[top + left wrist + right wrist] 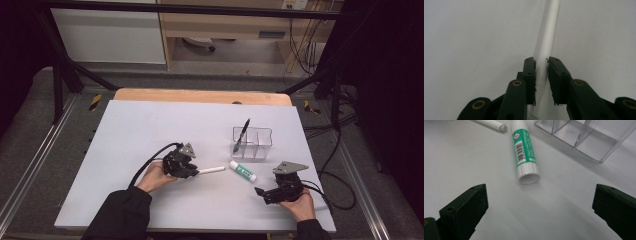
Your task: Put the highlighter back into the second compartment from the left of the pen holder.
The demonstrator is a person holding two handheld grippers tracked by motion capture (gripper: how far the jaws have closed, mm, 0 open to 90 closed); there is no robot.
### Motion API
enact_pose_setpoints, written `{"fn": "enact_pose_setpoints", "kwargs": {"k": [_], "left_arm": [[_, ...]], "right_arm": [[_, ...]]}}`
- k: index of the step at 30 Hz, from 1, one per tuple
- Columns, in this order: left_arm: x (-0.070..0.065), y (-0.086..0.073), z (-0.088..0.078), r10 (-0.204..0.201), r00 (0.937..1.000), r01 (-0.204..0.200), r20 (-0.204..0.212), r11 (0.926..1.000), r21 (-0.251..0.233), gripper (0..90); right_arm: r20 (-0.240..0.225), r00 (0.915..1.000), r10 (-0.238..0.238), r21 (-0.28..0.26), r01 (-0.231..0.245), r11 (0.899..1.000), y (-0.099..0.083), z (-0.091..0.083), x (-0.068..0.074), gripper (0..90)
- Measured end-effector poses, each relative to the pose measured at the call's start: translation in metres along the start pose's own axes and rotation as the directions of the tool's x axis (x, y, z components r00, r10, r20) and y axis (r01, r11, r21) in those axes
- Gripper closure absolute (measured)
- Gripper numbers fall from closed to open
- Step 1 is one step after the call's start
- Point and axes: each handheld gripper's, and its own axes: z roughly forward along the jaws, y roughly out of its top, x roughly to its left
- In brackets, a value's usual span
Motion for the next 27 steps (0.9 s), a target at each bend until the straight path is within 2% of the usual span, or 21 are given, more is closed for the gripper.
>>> {"fn": "enact_pose_setpoints", "kwargs": {"k": [9,17,24,27], "left_arm": [[-0.006,0.013,0.009,0.032,0.9994,-0.032,-0.01,0.9984,0.046,73.2],[-0.005,0.012,0.008,-0.005,1.0,0.005,0.006,0.9985,0.055,77.2],[-0.004,0.012,0.007,-0.019,0.9995,0.017,0.026,0.9981,0.059,77.7],[-0.005,0.012,0.005,-0.014,0.9997,0.013,0.02,0.9985,0.054,77.8]], "right_arm": [[-0.003,1.0,-0.001,-0.002,0.001,1.0,0.0,0.0,0.0,0.9],[-0.002,1.0,-0.001,-0.002,0.001,1.0,0.0,0.0,0.0,0.9],[-0.004,1.0,-0.007,-0.006,0.007,1.0,0.0,-0.001,0.0,1.0],[-0.006,0.9999,-0.008,-0.007,0.008,1.0,0.001,-0.001,0.0,1.1]]}}
